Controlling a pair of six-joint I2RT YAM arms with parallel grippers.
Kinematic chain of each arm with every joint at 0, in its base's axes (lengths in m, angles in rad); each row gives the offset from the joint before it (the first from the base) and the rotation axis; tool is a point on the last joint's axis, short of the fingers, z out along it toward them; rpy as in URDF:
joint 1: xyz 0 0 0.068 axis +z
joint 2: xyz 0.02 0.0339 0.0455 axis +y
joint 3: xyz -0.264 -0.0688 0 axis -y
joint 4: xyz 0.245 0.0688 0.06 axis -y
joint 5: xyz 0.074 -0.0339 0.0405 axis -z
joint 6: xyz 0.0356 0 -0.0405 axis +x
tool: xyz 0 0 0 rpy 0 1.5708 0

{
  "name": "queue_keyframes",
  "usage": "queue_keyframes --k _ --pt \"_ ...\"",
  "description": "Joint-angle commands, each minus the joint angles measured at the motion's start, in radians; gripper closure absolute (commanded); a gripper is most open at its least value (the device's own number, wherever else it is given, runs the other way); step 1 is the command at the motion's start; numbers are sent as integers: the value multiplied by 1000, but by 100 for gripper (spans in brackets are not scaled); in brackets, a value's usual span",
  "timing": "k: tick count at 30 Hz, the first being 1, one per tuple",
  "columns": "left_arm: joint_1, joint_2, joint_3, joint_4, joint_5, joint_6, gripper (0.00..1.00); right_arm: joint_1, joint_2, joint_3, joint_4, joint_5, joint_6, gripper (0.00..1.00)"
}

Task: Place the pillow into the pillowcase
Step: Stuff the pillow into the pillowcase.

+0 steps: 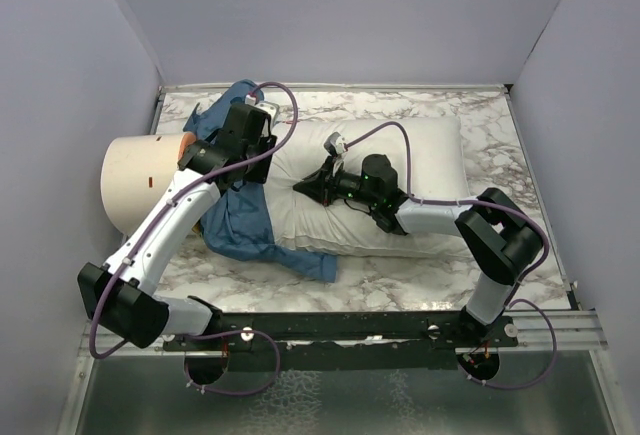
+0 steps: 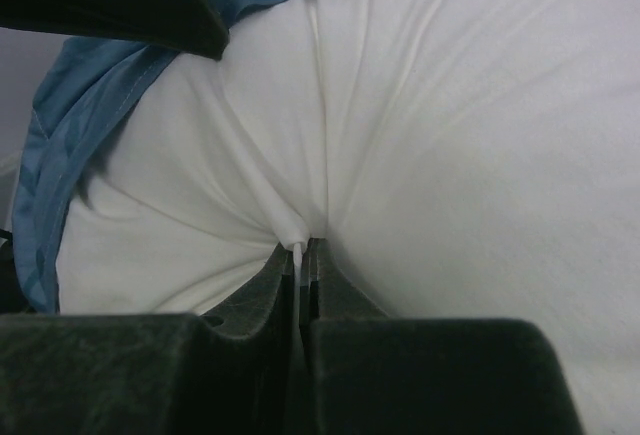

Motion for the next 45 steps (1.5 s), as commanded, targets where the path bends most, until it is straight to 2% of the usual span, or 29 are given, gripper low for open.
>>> queue_keyframes --k 1,4,8,13,15,17,21,23,25,31,35,37,41,43,45 --pt "4 20 -4 35 -53 27 59 -17 97 -99 -333 -16 16 98" --pt "3 22 1 35 -58 35 80 -18 95 -104 -329 -17 18 98" --pt "4 22 4 33 -42 38 100 -17 98 -101 -324 -23 21 98" --pt "5 1 5 52 42 30 100 -17 92 -94 -322 -29 22 98" --pt "4 -18 5 84 129 12 100 -17 78 -97 -314 -34 24 98" --pt "4 -35 -4 142 295 -21 100 -19 50 -111 -276 -49 37 98" --pt "4 -62 -94 408 667 -185 100 -40 -70 -163 -99 -75 97 98" --pt "2 -63 -134 600 803 -315 100 -53 -137 -151 -93 -43 89 98" --pt "-11 -52 -139 757 869 -422 100 -66 -203 -135 -101 7 61 99" --pt "-72 -26 -138 1036 946 -598 100 -83 -406 -167 -130 150 -57 99" --pt "-109 -16 -247 1169 956 -658 100 -85 -364 -236 -156 205 -97 99" --pt "-112 -19 -339 1227 951 -677 100 -85 -310 -306 -105 176 -84 99" --pt "-111 -42 -564 1249 897 -646 100 -85 -259 -464 56 -9 -56 95" --pt "-111 -59 -658 1239 859 -617 100 -85 -292 -519 96 -99 -51 85" --pt "-110 -88 -744 1243 828 -597 100 -85 -386 -545 68 -172 -63 75"
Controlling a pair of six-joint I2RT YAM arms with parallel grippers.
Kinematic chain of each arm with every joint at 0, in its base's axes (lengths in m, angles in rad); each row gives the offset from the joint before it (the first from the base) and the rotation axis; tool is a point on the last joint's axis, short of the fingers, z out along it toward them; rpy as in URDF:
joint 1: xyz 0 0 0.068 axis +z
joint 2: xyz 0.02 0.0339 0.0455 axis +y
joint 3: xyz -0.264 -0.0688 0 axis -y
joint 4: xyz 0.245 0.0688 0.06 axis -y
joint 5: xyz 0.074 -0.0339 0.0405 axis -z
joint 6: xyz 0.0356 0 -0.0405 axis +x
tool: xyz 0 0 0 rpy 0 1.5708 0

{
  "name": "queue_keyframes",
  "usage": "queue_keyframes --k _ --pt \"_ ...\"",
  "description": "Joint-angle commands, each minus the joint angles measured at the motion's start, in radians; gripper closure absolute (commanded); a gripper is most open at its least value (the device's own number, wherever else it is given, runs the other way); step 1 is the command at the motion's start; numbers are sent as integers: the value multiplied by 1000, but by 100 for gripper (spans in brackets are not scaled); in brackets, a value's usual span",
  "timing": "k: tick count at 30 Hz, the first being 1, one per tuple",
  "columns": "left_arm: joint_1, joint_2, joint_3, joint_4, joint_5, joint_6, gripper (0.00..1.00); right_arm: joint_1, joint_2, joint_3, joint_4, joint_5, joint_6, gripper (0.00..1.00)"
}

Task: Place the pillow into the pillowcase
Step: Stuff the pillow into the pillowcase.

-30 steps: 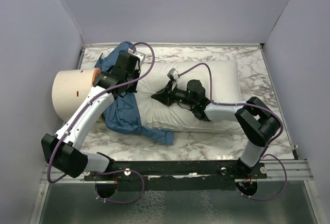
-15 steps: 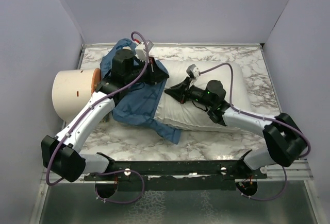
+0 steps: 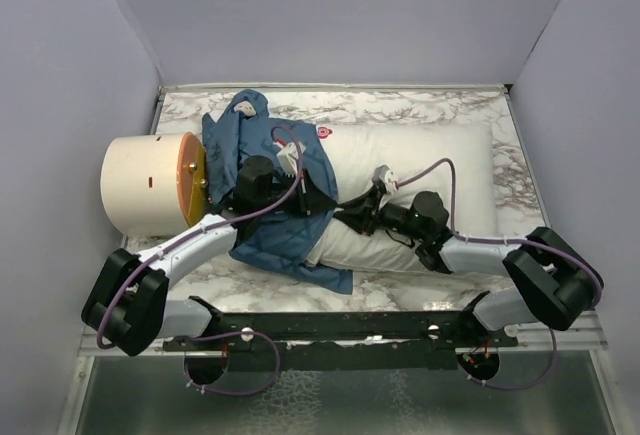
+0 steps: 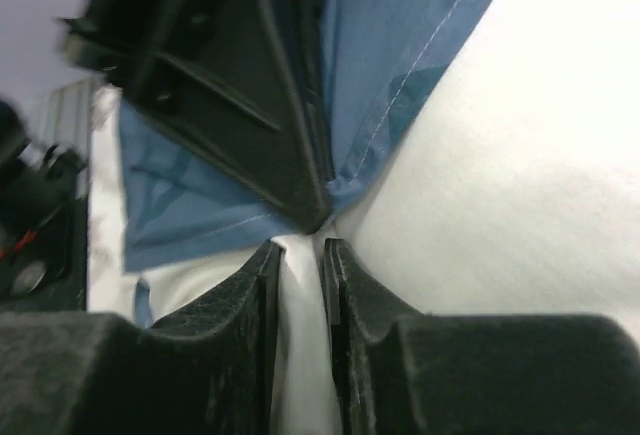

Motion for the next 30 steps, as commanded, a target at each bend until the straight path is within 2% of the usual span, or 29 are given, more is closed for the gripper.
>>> queue_keyframes --k 1,5,8,9,10,12,17,21,24,27,28,30 --pt "-20 -85 -164 91 -7 30 100 -9 -115 -122 -168 -195 -21 69" --pt "-18 -173 -258 71 -54 82 100 -9 -381 -77 -370 -263 -76 51" --pt "-19 -252 -314 76 -94 103 100 -10 -543 6 -532 -165 -148 30" --pt "-19 -280 -329 80 -111 108 100 -11 -567 44 -589 -116 -179 17" --pt "-19 -304 -344 84 -124 114 100 -11 -569 87 -632 -60 -206 9" --pt "-18 -355 -372 89 -149 126 100 -14 -505 207 -722 29 -255 0" --pt "-17 -447 -416 81 -187 140 100 -24 -183 499 -956 183 -290 0" --pt "-17 -496 -419 39 -200 141 100 -29 -69 605 -1016 236 -293 0" --pt "-17 -543 -429 12 -217 133 100 -48 7 687 -1135 264 -315 0" --pt "-17 -586 -434 -24 -233 119 100 -74 71 719 -1231 236 -324 10" --pt "-17 -596 -434 -32 -237 111 100 -74 85 714 -1243 217 -325 16" --pt "-17 -599 -430 -44 -242 95 100 -75 104 685 -1233 162 -311 35"
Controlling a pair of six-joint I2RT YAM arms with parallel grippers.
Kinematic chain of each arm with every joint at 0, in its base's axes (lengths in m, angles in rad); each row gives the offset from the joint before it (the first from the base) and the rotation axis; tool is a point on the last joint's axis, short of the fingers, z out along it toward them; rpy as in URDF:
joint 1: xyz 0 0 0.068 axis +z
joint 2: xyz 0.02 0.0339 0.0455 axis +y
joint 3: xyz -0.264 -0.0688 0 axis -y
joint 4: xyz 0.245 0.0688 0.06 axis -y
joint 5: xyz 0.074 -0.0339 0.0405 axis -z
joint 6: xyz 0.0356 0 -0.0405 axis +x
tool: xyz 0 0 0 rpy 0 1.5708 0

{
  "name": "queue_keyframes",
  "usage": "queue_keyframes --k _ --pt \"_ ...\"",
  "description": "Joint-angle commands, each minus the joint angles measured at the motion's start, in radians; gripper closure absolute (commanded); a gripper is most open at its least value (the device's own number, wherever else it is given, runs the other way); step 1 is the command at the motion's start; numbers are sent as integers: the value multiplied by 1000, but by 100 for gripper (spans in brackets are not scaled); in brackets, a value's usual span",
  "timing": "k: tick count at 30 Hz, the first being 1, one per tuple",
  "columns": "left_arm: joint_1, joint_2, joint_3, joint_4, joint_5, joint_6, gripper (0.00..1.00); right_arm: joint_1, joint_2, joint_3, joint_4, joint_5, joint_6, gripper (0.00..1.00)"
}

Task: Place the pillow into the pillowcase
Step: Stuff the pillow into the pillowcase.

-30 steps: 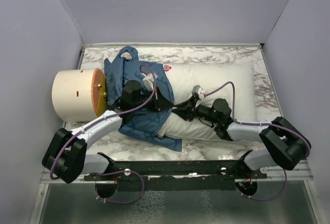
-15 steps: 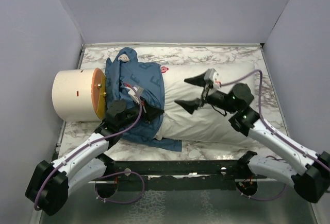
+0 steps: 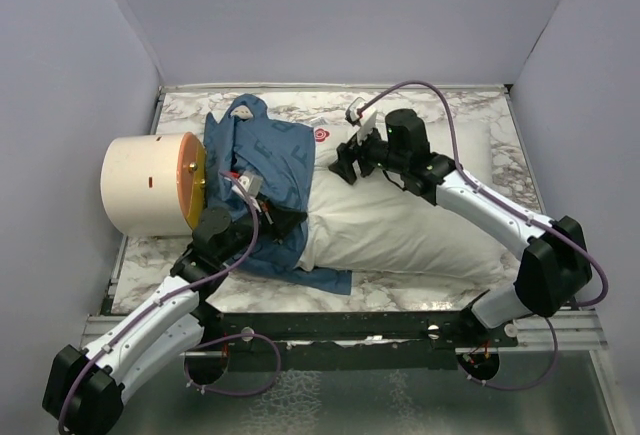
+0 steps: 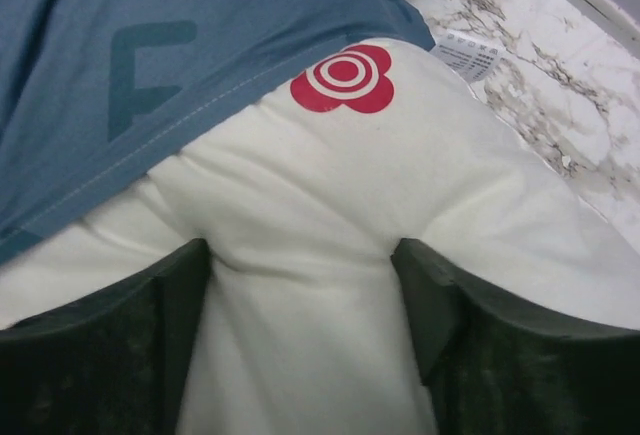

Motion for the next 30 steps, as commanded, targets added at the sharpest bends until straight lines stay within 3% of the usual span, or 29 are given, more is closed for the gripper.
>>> queue_keyframes --k 1,5,6,9,15,22,30 --pt "-8 -19 -10 -103 3 -30 100 -19 68 -51 -147 -54 -1 49" --pt "-8 24 117 -235 19 -44 100 -19 51 -151 -30 -143 50 86" --pt "-8 31 173 -289 28 -34 92 -19 40 -177 0 -149 63 91" --pt "-7 44 342 -434 33 -20 59 -20 -3 -251 98 -153 98 98" --pt "-6 254 686 -739 55 59 38 -19 -73 -369 262 -147 147 99" --pt "-7 573 1055 -1016 -237 276 38 -19 -122 -481 396 -155 183 99" --pt "-16 806 1215 -1079 -308 340 46 -19 -102 -498 445 -177 205 99"
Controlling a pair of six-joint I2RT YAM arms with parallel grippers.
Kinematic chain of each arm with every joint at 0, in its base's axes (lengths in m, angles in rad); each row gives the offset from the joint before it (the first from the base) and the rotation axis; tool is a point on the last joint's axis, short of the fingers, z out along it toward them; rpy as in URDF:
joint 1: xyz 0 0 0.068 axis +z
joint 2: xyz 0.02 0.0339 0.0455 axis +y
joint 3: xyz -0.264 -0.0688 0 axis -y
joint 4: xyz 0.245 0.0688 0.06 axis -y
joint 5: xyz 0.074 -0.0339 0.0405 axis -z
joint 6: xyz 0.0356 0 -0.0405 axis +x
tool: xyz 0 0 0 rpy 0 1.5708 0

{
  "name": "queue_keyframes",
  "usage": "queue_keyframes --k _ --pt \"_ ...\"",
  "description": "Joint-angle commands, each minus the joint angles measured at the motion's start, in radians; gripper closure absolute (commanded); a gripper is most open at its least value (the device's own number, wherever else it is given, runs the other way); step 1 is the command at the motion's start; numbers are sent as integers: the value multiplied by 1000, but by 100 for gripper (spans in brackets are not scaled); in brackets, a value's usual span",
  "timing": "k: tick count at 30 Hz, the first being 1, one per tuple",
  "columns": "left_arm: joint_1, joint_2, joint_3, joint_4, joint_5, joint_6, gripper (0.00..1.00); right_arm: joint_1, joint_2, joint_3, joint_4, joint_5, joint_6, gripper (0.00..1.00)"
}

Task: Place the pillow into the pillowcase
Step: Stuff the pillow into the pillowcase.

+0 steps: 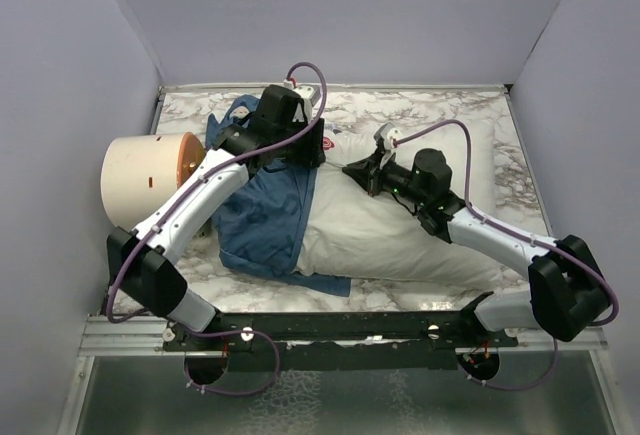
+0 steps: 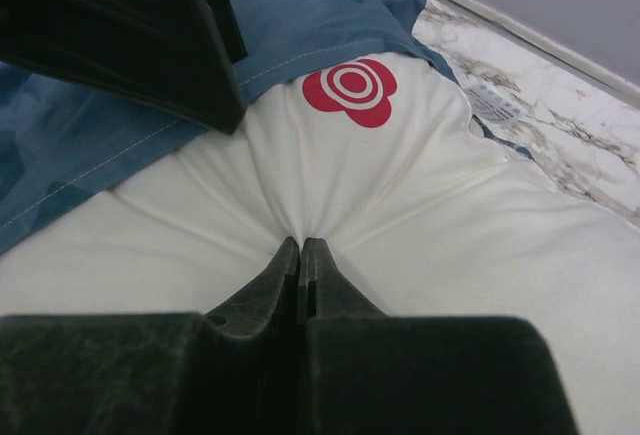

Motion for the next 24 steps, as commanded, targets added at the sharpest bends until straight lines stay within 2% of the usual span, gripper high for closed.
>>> queue_keyframes --k 1,2,6,8,10,13,15,20,24 --pt "-9 66 65 -84 -78 71 49 10 46 -64 -134 -61 47 99" --pt "-9 85 72 -89 -86 75 52 9 50 -62 -132 -62 46 99" --pt "-9 135 112 -118 -115 89 84 10 55 -55 -128 -68 43 99" --pt "-9 135 128 -118 -116 89 88 10 55 -58 -128 -65 39 99" --pt "-9 128 138 -110 -98 91 99 9 56 -60 -124 -63 36 99" --pt "-9 126 149 -95 -44 88 100 8 65 -65 -103 -68 42 99" --pt "-9 123 149 -62 43 75 100 9 71 -64 -80 -75 53 99" --pt "-15 121 175 164 361 -46 100 8 97 -18 23 -78 86 99" --pt "-68 187 317 303 496 -163 100 -13 90 98 75 -15 56 99"
